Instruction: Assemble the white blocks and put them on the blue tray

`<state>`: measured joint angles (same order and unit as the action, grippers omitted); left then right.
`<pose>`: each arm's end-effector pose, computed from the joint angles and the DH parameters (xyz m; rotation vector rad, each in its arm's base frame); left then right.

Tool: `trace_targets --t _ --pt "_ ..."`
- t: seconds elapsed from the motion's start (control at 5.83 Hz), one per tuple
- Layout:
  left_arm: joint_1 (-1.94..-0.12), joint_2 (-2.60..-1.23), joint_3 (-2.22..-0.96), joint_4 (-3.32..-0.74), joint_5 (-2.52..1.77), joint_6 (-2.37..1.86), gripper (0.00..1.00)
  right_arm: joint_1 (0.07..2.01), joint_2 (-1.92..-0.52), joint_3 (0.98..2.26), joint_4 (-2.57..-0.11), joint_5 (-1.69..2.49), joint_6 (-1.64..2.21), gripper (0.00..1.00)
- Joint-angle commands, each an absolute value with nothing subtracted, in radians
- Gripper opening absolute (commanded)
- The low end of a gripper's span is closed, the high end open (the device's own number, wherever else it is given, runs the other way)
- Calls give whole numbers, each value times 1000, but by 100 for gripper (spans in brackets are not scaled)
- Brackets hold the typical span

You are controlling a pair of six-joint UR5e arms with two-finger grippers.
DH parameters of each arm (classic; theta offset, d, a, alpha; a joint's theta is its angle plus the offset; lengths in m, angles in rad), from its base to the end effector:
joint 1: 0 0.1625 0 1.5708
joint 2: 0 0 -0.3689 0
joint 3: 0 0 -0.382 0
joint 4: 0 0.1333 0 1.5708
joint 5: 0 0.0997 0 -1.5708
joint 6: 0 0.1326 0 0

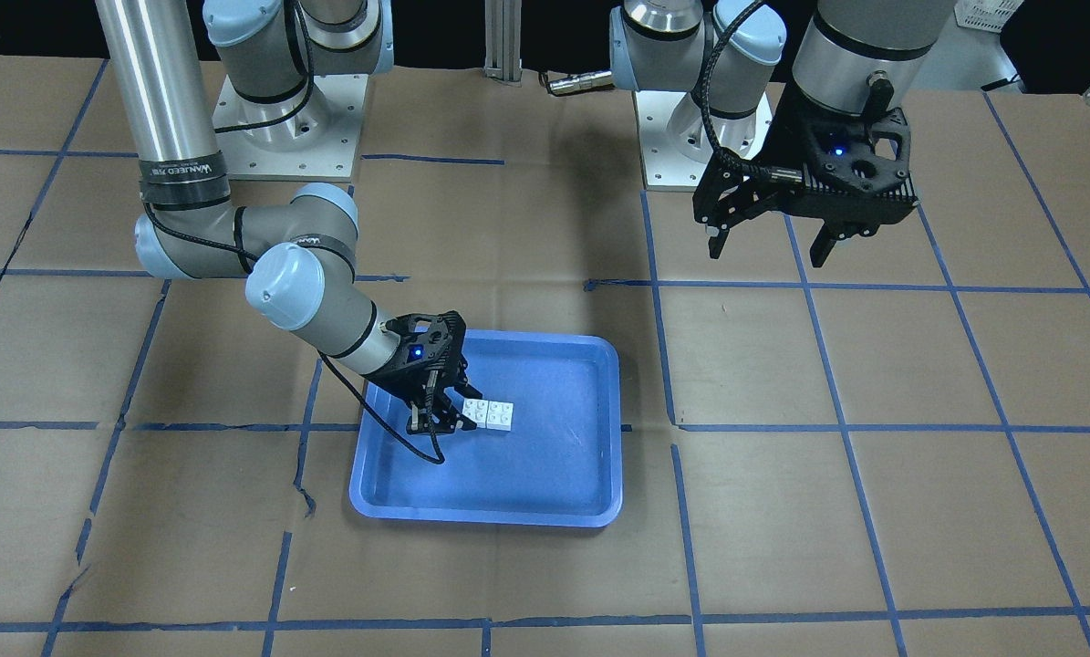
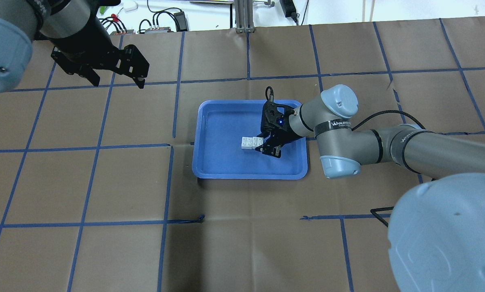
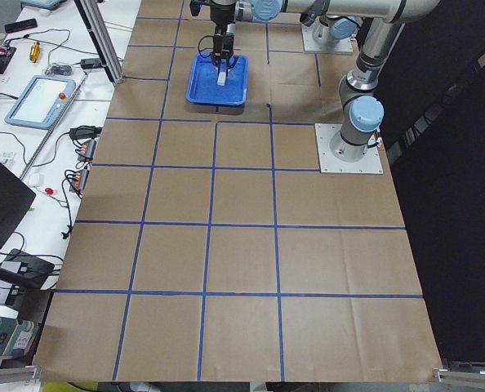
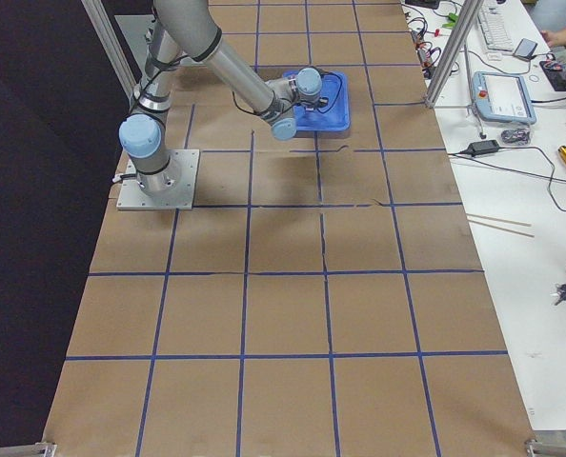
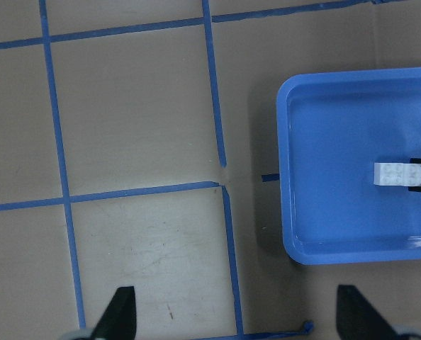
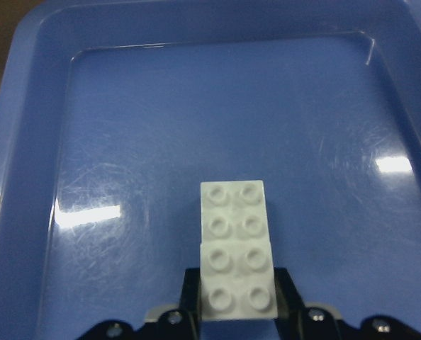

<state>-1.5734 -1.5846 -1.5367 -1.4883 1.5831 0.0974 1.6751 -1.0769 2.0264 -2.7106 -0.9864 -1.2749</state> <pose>-0.1330 -0.4994 0.4175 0.1550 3.1165 -0.1594 0.2591 -0.4918 0.0870 -1.7651 2.0194 -0.6588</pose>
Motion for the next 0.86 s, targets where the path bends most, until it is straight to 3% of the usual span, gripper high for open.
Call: trace_targets --t 0.0,0.17,0.34,0.51,0.69 --pt "-1572 -1585 -1536 -1488 1583 97 100 1675 -1077 2026 -2709 -985 -1275 55" --pt "-1572 -1585 -1537 -1488 1583 100 100 1675 -1078 2026 -2712 -959 -1278 55" --pt "-1572 -1585 -1536 -1488 1583 97 100 1675 -1078 2025 -2712 -959 -1275 67" --pt "-1572 -1586 -1536 -1488 1583 97 100 1674 -1084 2022 -2709 -960 -1273 99" --pt "-1572 -1586 -1536 -1488 1583 97 100 1674 -1089 1991 -2703 -980 -1272 100"
